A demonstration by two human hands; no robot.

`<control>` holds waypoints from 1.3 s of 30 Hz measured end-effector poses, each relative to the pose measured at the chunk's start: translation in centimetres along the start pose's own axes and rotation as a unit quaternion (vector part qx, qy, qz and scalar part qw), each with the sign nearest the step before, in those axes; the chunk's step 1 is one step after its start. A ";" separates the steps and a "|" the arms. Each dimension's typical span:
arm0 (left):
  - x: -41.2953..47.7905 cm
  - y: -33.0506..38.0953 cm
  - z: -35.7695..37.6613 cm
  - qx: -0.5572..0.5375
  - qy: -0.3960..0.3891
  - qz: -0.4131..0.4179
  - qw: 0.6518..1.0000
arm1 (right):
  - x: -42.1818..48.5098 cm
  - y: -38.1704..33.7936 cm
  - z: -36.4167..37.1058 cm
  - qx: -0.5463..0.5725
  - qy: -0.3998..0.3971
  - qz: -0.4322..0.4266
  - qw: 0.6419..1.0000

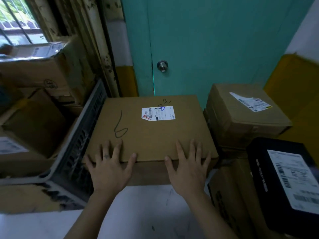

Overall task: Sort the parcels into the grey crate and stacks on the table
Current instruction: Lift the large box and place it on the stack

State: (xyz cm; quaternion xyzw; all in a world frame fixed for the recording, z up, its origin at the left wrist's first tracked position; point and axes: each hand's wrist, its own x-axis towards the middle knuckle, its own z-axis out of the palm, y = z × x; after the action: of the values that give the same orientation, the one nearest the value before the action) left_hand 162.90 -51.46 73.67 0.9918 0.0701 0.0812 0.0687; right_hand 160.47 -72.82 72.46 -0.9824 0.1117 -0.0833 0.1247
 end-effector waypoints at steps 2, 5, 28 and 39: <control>-0.9 -0.4 -0.2 0.010 0.001 -0.002 1.000 | -0.9 0.1 0.1 -0.013 0.002 -0.006 1.000; -2.0 -0.6 -0.4 0.016 0.010 -0.001 1.000 | -1.9 0.4 -0.1 -0.022 0.010 -0.006 1.000; -0.9 -3.3 -3.3 -0.029 -0.091 0.034 0.995 | 0.3 -1.2 -3.7 -0.062 -0.013 0.116 0.991; 1.5 -3.5 -3.9 -0.032 -0.142 0.019 0.989 | 2.4 0.3 -4.5 0.007 -0.129 0.175 0.976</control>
State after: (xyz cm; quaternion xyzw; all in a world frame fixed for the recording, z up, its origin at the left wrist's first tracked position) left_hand 163.28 -47.28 77.18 0.9917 0.0382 -0.0574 0.1086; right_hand 161.84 -74.71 77.04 -0.9491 0.2643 0.0660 0.1578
